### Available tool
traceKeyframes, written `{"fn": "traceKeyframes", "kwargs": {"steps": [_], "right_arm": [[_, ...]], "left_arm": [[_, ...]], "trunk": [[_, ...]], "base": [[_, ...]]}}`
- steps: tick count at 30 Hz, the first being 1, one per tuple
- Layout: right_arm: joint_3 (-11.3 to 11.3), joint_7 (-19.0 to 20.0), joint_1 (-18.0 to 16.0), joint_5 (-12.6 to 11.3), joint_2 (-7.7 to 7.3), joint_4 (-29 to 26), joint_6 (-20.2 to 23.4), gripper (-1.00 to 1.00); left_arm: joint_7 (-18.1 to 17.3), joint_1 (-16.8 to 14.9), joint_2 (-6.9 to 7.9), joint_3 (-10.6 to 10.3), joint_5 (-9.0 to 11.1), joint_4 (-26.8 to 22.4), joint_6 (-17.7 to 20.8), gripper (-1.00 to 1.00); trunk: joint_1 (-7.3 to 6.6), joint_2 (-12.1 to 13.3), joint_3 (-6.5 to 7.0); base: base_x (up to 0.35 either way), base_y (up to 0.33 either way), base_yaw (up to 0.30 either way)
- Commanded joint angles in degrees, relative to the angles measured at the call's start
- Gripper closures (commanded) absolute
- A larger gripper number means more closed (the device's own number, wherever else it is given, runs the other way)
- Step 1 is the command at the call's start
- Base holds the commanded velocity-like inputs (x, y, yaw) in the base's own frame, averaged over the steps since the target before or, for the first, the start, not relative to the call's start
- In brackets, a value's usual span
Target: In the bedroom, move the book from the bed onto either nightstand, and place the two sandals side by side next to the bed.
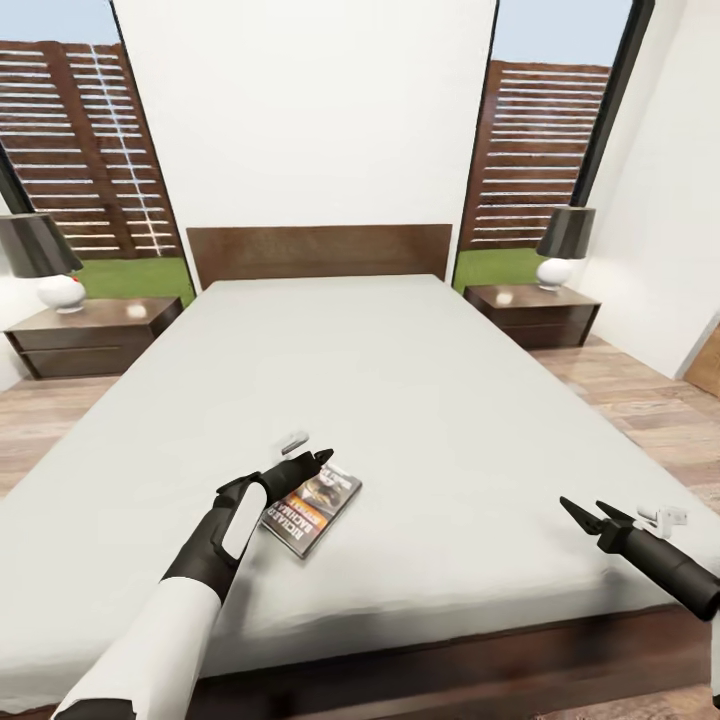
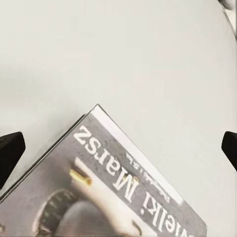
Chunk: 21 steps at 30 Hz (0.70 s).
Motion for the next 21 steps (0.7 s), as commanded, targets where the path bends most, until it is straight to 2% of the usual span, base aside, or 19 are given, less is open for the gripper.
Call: {"fn": "traceKeyframes", "kwargs": {"steps": [1, 13, 21], "right_arm": [[-0.13, 0.40, -0.10, 0.36, 0.02, -0.05, 0.41, -1.00], [-0.13, 0.44, -0.11, 0.36, 0.02, -0.07, 0.41, -1.00], [-0.13, 0.46, -0.10, 0.36, 0.02, -0.07, 0.41, -1.00]], "left_arm": [[-0.13, -0.01, -0.05, 0.23, 0.31, -0.06, 0.44, -1.00], [-0.13, 0.00, -0.05, 0.23, 0.31, -0.05, 0.44, -1.00], [-0.11, 0.04, -0.05, 0.23, 0.31, -0.06, 0.44, -1.00]], "trunk": [[-0.01, -0.02, -0.04], [-0.01, -0.02, 0.00], [-0.01, -0.02, 0.10]], "base": [[0.000, 0.000, -0.169], [0.000, 0.000, -0.037], [0.000, 0.000, -0.134]]}}
